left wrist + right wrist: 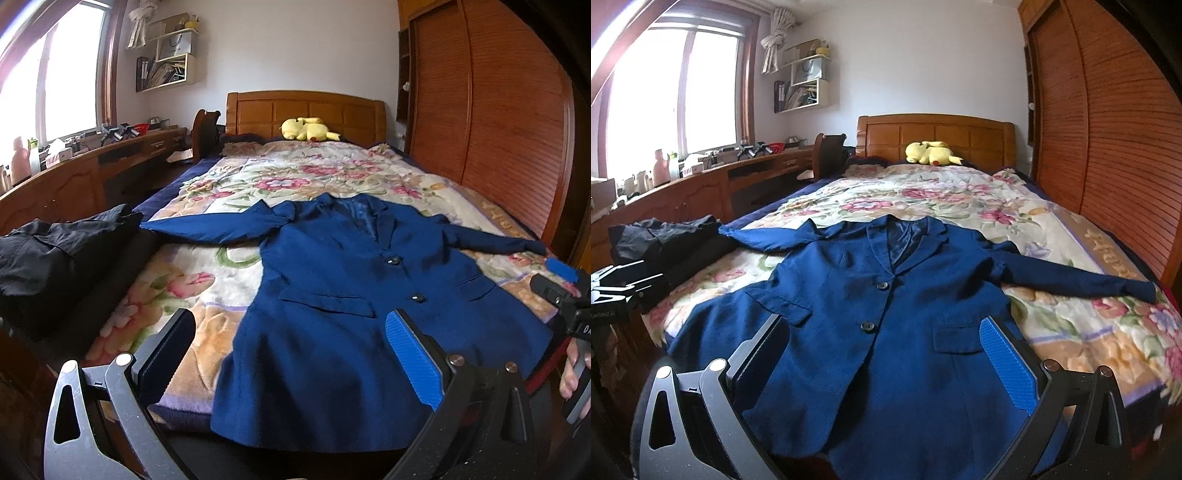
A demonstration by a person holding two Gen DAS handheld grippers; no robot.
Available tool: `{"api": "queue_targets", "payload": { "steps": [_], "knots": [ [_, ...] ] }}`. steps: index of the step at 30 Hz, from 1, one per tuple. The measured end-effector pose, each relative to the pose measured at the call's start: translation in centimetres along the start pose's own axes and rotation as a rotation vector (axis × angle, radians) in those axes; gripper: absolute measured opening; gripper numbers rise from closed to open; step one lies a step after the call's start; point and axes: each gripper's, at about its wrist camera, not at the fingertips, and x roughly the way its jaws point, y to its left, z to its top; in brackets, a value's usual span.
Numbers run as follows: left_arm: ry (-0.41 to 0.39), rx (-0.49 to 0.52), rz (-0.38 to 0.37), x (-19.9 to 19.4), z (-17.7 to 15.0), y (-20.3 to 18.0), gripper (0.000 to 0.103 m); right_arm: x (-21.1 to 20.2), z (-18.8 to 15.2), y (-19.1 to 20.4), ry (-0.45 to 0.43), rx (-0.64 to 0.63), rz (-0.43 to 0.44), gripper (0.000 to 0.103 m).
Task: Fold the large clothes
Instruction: 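Move the left tool toward the blazer sleeve cuff nearest it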
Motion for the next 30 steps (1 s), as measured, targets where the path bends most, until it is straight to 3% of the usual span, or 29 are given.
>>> {"api": "queue_targets", "payload": {
  "steps": [18, 25, 30],
  "knots": [
    [0.114, -0.005, 0.045, 11.7, 4.4, 6.6, 0.103, 14.3, 3.8, 0.7, 0.014, -0.08, 0.125, 0.102],
    [0.178, -0.01, 0.076, 15.5, 4.9, 8.4, 0.103, 19.6, 0.6, 0.4, 0.162, -0.095, 0.183, 0.102],
    [0.191, -0.03, 0.066, 18.6, 6.4, 9.8, 0.103, 19.5, 0.2, -0.7, 0.185, -0.084, 0.204, 0.102]
  ]
}}
